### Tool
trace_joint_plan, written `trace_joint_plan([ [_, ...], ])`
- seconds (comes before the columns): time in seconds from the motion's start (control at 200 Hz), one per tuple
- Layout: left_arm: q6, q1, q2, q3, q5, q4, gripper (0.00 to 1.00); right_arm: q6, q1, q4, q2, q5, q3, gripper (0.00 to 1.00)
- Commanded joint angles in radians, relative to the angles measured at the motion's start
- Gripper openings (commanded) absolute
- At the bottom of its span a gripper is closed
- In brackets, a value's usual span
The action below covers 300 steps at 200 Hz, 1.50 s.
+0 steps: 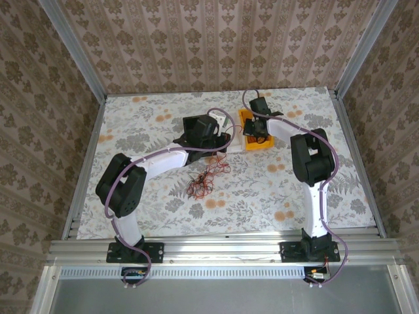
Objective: Untangle the cables
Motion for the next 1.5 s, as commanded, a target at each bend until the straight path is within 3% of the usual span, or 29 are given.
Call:
trace_joint_plan([
  [0.0, 0.026, -0.004, -0.005, -0.004, -0.017, 0.002, 0.00, 0.022, -0.010, -0.064, 0.022, 0.015, 0.008, 0.09],
  [0.345, 0.026, -0.006, -0.006, -0.006, -0.016, 0.008, 0.00, 0.034, -0.010, 0.048, -0.189, 0.030, -0.074, 0.25],
  [0.62, 0.024, -0.006, -0.009, -0.009, -0.014, 0.013, 0.00, 0.039, -0.018, 0.058, -0.241, 0.050, -0.103, 0.37],
  [0.795, 0.023, -0.005, -0.015, -0.012, -0.016, 0.017, 0.00, 0.019, -0.022, 0.112, -0.291, 0.047, -0.152, 0.40],
  [0.89, 0.020, 0.001, -0.022, -0.020, -0.006, 0.028, 0.00, -0.002, -0.016, 0.200, -0.368, -0.027, -0.250, 0.40],
  [1.205, 0.000, 0.086, -0.049, -0.022, 0.268, 0.027, 0.00, -0.089, 0.102, 0.395, -0.638, -0.365, -0.658, 0.42],
  [1.495, -0.003, 0.102, -0.027, 0.043, 0.484, -0.023, 0.00, -0.156, 0.270, 0.379, -0.632, -0.416, -0.695, 0.45],
])
